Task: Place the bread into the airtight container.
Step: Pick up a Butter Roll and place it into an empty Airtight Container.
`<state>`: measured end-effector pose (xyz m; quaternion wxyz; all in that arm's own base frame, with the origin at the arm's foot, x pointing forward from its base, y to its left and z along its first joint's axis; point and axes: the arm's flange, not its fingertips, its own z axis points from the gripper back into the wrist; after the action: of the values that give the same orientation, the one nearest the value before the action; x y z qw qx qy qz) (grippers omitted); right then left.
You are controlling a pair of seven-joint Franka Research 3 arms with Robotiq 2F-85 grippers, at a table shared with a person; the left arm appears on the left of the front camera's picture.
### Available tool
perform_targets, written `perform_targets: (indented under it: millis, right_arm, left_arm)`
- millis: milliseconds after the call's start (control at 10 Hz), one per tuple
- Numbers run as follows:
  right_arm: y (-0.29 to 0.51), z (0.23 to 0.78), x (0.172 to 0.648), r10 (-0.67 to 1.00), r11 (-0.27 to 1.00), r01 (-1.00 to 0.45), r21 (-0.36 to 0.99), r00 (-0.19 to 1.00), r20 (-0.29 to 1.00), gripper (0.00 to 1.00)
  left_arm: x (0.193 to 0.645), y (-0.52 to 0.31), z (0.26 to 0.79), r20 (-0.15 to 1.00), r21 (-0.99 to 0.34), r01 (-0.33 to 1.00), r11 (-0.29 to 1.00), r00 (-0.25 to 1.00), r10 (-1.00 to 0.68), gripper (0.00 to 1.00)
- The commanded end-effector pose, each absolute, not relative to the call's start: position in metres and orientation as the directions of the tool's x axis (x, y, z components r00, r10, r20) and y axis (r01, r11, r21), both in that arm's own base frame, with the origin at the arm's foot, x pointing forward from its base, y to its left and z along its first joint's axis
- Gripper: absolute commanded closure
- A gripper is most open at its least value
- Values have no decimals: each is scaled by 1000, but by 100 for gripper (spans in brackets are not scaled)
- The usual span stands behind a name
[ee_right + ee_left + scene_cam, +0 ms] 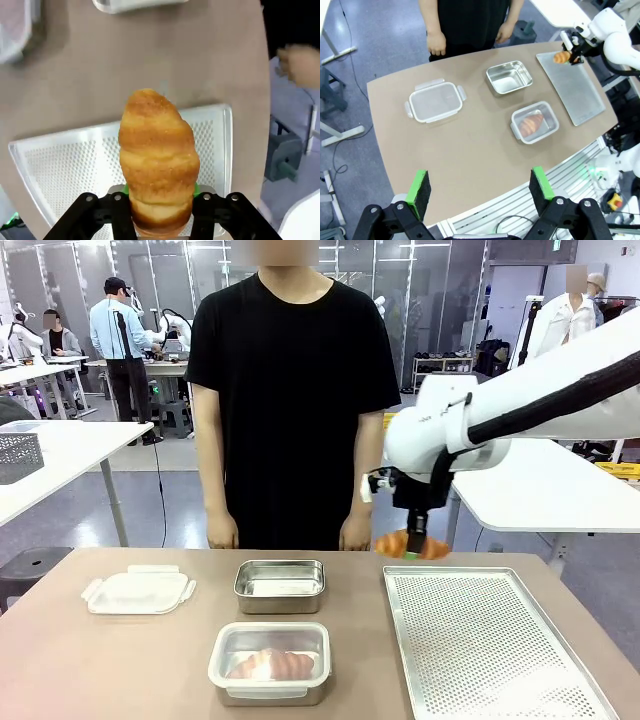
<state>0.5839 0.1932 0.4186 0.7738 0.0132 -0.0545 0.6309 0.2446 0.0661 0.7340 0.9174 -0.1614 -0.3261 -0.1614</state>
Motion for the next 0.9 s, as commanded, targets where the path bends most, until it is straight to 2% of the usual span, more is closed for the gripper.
perform_targets:
  millis: [0, 400, 800]
  right_arm:
    - [243, 425, 597, 971, 228, -973, -40, 224, 77, 63]
    - [360, 423, 595, 970, 241, -969, -47, 239, 41, 63]
    - [422, 388, 601, 965, 258, -966, -19, 256, 62, 63]
  left_arm:
    - [244, 67, 736, 652, -184, 410, 893, 731, -201, 0]
    - [244, 67, 736, 652, -184, 410, 893, 731, -201, 0]
    - [244, 67, 736, 652, -184, 410, 893, 731, -201, 0]
